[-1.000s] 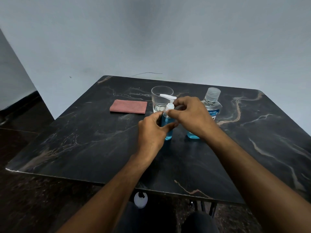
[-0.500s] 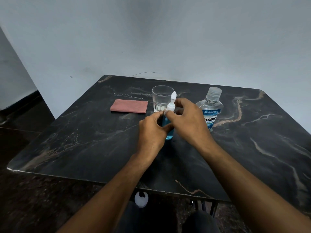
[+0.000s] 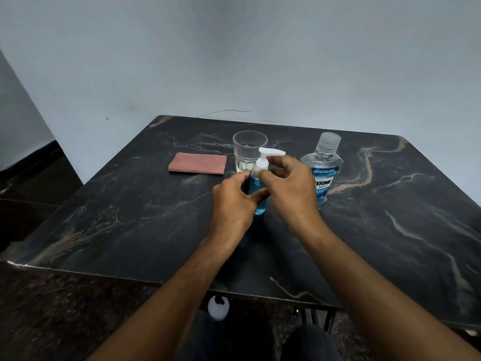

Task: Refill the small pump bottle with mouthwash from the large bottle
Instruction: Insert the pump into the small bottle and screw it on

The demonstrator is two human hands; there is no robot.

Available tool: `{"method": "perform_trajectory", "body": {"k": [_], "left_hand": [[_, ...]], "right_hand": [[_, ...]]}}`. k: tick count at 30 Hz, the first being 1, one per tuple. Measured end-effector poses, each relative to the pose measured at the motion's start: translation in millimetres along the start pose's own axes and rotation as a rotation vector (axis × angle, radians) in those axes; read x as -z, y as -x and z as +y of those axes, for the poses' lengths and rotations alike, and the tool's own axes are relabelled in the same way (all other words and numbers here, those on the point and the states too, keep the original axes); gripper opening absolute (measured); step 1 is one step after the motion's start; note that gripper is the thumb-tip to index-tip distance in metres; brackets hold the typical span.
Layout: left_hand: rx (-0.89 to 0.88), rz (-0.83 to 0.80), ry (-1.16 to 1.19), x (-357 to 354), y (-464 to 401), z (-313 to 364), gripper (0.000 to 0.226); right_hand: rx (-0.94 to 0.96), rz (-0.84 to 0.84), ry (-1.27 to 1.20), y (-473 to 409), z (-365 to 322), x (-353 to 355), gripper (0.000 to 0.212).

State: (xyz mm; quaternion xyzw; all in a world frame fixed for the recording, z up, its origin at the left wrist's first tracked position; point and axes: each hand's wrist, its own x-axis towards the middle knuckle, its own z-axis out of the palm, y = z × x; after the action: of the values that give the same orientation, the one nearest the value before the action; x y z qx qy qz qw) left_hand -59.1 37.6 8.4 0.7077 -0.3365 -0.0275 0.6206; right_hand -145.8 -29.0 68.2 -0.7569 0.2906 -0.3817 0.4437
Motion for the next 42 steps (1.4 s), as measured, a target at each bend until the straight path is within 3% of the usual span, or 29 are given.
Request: {"method": "perform_trajectory", "body": {"k": [8,12,16,24,30,34,38,42], "left_hand": [[0.018,-0.013,-0.004,0.5,1.1,0.4,0.027],[0.023,-0.007,0.001,0.2,0.8,-0.5,0.029],[0.021,0.013,-0.025,0.4,0.5,-2.1,0.021],[0.012,0.002,-0.001,1.8,-0.3,-0.8,0.025],[0.010,-0.036,0.033,3.4,0.1,2.2,0.021],[0.004,-0.034,0.020,2.3,1.0,3.4,0.031],[0.016,-0.007,-0.004,-0.2,1.0,1.2,0.028],[0.026,0.006,-0.014,1.0,0.0,-0.9,0.024]], "right_hand": [[0.013,0.140,0.081,1.4,0.5,-3.5,0.021],[0.016,0.179,0.140,0.8,-0.7,-6.3,0.035],[0.039,0.085,0.096,1.2,-3.7,-7.4,0.054],[0.065,0.100,0.000,5.1,-0.3,-6.9,0.016],[0.035,0.004,0.046,-3.1,-3.4,0.9,0.018],[0.023,-0.041,0.068,-9.0,-3.8,4.3,0.012],[0.043,0.094,0.162,-6.5,-0.8,-0.4,0.032],[0.080,0.053,0.131,-1.8,-0.5,-5.8,0.045]]}}
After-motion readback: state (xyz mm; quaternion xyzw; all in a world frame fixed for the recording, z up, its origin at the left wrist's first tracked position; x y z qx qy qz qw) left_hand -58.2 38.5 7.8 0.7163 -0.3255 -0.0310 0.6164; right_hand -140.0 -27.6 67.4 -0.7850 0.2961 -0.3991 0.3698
